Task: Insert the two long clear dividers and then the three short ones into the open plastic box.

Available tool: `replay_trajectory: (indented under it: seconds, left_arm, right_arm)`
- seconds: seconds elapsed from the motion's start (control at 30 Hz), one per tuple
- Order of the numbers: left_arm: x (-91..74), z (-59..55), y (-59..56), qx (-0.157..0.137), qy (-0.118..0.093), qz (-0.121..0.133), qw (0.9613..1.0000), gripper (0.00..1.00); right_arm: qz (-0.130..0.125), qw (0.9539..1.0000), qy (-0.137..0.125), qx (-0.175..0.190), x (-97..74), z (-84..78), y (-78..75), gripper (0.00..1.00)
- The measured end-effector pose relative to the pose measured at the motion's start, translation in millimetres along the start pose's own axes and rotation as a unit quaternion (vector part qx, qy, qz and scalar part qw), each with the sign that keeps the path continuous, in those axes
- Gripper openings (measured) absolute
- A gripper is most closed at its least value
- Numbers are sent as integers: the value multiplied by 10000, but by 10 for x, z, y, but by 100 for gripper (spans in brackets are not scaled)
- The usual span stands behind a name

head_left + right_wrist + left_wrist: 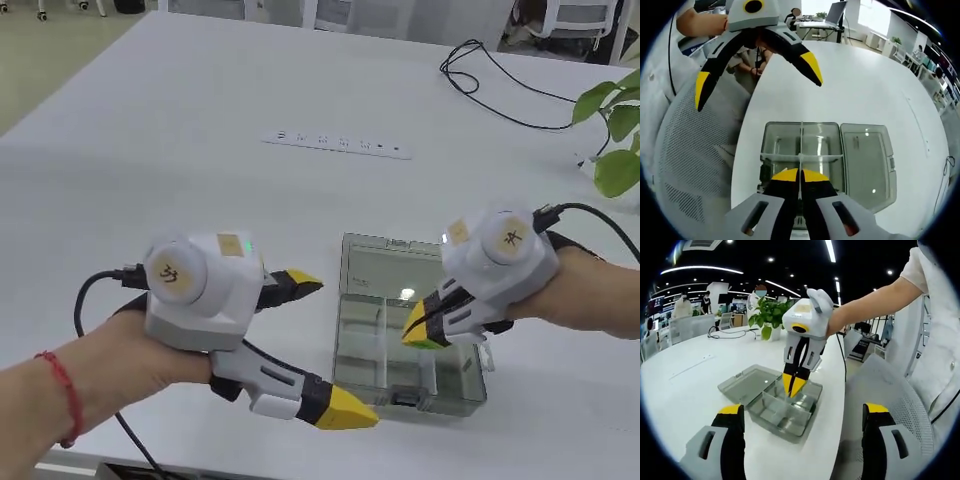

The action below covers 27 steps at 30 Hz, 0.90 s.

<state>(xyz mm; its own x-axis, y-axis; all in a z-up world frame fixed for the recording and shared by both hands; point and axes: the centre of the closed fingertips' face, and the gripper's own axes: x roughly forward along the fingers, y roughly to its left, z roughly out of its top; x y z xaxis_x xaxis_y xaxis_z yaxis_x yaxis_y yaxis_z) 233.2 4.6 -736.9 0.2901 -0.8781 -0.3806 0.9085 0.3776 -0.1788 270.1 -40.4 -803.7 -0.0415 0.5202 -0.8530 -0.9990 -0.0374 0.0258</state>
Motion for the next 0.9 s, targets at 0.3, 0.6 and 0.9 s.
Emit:
replay_trajectory:
  seconds: [0.3,0.6,0.9]
  left_arm:
    - [-5,-13,15,-14,6,12,10000,100]
    - [3,-19,15,-15,17,5,10000,100]
    - [9,-30,9,-10,43,-5,10000,100]
  right_arm:
    - [9,9995,286,-135,96,-44,5,3]
    - [-8,9992,368,-175,109,-74,1,3]
    - [-109,9994,320,-94,98,-70,0,5]
